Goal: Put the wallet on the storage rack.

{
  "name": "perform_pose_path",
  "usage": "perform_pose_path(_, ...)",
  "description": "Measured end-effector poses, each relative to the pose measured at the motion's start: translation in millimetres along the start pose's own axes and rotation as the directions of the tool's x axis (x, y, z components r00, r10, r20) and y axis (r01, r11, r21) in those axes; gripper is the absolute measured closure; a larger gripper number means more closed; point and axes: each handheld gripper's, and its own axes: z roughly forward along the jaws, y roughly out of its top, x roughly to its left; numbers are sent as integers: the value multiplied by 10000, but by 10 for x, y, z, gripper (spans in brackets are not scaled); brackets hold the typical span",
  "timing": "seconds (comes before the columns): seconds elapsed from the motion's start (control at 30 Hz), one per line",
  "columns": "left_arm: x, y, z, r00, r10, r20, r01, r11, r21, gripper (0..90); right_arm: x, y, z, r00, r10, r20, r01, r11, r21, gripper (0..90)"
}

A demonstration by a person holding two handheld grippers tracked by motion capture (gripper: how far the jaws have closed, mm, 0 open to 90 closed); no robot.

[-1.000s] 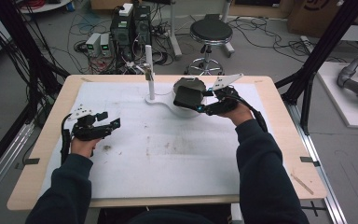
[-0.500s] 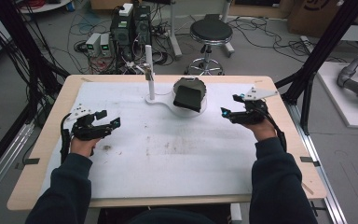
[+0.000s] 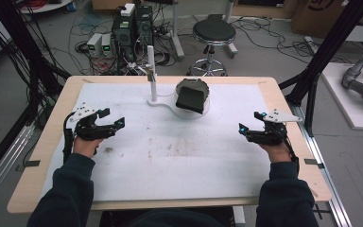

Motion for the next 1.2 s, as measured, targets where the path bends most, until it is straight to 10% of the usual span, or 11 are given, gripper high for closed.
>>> perform_pose_path(1.2,-28,-9,1,9999,24,104,-25,9999,162,196,35,-34,-2,9994,-238,261,229,9992,343,212)
